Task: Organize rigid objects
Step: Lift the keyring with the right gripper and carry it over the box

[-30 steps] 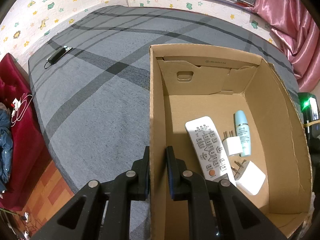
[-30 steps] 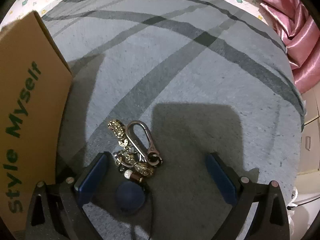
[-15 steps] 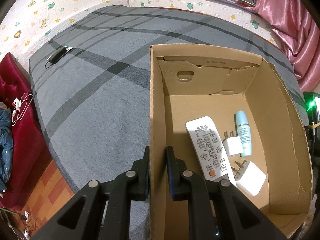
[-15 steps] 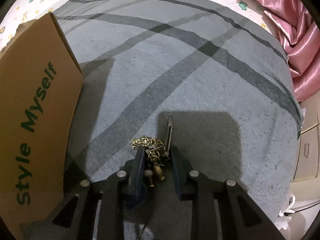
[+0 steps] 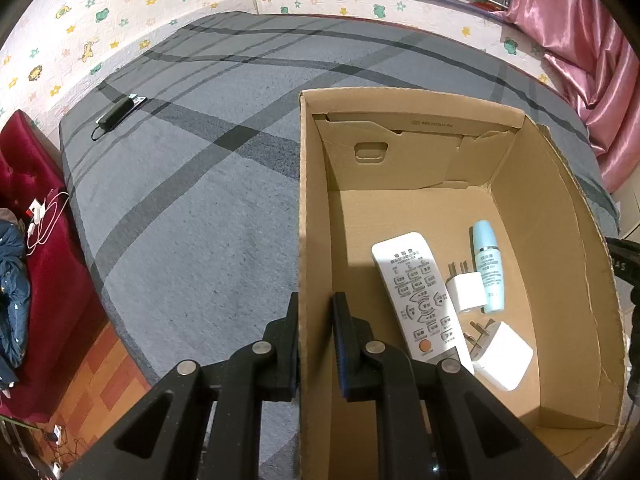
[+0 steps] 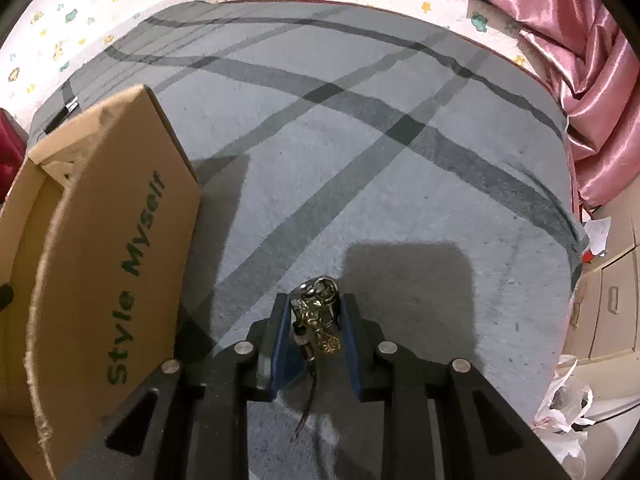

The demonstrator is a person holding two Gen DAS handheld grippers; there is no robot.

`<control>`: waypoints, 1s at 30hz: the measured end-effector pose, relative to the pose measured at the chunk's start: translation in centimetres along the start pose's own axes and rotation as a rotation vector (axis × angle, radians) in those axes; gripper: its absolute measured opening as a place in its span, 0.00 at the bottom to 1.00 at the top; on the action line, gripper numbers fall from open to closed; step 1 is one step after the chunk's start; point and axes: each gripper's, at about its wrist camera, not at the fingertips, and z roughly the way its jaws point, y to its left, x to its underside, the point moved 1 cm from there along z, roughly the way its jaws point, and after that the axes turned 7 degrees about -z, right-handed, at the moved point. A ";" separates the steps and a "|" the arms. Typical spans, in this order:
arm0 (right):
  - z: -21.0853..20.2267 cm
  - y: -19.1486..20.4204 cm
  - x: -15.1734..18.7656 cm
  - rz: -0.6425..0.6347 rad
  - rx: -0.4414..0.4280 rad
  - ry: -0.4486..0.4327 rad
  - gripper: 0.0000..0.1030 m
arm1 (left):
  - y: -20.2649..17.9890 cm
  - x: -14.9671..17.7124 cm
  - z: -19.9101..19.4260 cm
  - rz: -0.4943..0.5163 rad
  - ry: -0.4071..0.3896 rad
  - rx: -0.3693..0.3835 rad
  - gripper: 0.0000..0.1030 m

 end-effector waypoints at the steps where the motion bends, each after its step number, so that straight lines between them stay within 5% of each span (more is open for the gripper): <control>1: -0.2 -0.1 0.0 0.001 0.000 -0.003 0.25 | 0.0 0.0 0.0 0.000 0.000 -0.001 0.14; 30: -11.1 2.7 -2.7 -0.037 0.015 -0.156 0.25 | -0.3 0.0 0.1 0.018 0.000 -0.018 0.14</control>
